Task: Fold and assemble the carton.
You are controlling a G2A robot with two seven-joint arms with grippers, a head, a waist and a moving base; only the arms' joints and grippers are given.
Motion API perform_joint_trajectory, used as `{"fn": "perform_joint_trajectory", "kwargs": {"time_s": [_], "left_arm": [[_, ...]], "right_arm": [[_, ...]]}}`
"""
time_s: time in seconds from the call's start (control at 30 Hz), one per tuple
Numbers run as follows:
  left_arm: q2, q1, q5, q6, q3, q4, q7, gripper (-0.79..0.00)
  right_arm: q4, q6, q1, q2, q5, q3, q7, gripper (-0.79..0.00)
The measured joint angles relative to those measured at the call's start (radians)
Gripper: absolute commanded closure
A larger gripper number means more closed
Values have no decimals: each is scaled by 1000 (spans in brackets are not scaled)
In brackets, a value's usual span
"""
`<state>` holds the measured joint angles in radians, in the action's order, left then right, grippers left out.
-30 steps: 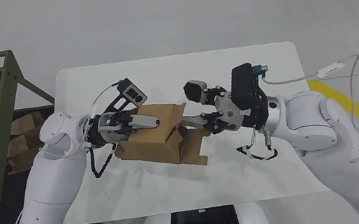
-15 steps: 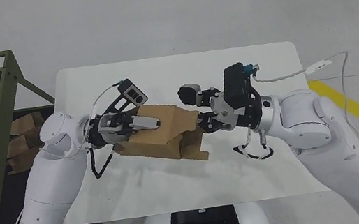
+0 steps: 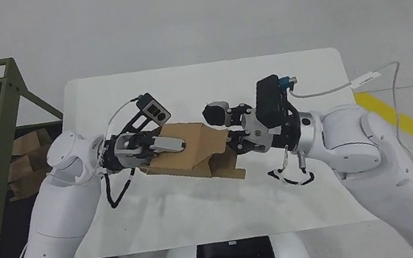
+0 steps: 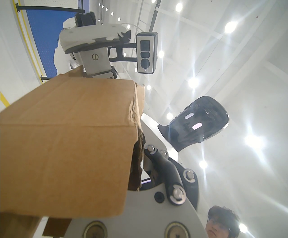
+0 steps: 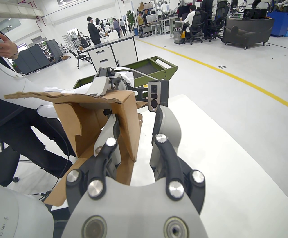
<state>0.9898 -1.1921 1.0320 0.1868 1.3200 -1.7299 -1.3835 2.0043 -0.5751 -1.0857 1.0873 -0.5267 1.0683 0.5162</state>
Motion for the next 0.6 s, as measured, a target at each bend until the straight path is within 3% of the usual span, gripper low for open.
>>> {"fn": "perform_joint_trajectory", "kwargs": {"time_s": [0.17, 0.2, 0.23, 0.3, 0.33, 0.6], "left_arm": [[0, -6, 0, -3, 6, -5, 0, 0], [0, -8, 0, -4, 8, -5, 0, 0], [0, -9, 0, -4, 9, -6, 0, 0], [-1, -12, 0, -8, 12, -7, 1, 0], [-1, -13, 0, -11, 14, -8, 3, 0], [-3, -33, -51, -69, 51, -46, 58, 0]], "right_arm": [[4, -1, -4, 0, -4, 0, 0, -268], [5, -1, -5, 0, -4, 0, 0, -317], [6, 0, -6, 0, -5, 1, 1, -379], [8, 1, -8, 0, -6, 2, 1, -751], [9, 3, -9, 0, -7, 3, 0, -785], [31, 26, -59, -8, -29, 70, -32, -785]]}}
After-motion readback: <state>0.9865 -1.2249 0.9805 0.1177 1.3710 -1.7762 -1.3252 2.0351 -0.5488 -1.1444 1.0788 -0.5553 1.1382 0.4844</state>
